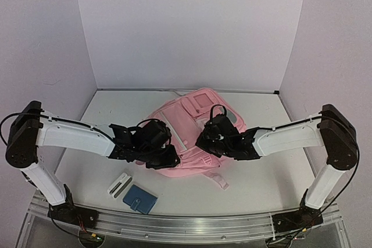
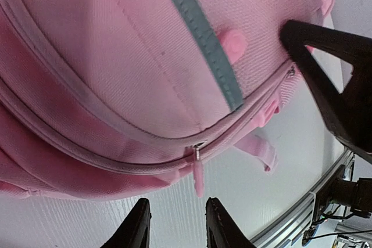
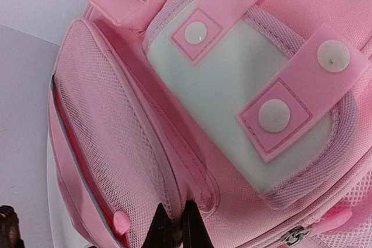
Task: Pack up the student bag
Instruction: Unzip the student bag at the center of the board.
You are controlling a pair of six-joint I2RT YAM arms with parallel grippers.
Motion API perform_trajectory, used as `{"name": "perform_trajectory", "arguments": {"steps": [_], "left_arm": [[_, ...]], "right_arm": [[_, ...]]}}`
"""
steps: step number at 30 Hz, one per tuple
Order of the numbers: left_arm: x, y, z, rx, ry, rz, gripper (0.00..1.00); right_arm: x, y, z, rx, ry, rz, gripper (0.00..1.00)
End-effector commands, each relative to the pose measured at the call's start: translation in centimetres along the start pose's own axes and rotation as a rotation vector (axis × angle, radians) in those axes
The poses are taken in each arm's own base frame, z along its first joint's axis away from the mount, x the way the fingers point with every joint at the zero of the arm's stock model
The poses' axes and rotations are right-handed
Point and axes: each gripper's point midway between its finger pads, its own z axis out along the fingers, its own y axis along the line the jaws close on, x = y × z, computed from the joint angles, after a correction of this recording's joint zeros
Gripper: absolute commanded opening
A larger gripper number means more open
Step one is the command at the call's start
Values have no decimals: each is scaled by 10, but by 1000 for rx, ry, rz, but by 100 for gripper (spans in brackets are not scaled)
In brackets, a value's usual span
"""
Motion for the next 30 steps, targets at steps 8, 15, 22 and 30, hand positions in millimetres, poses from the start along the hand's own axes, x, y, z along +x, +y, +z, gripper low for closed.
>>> {"name": "perform_trajectory", "arguments": {"steps": [8,15,22,30], "left_arm": [[19,-20,31,122,91,-94,36],[13,-24,30,140,67,-99,32],[12,-17,34,102,52,-105,47],[2,-8,40,45,5,-107,37]], "right_arm": [[-23,28,-17,-53,-82,31,0],[-21,26,-16,-47,-79,21,0],[-19,27,-14,-47,-72,17,0],[-16,29,-14,-49,-71,7,0]]}}
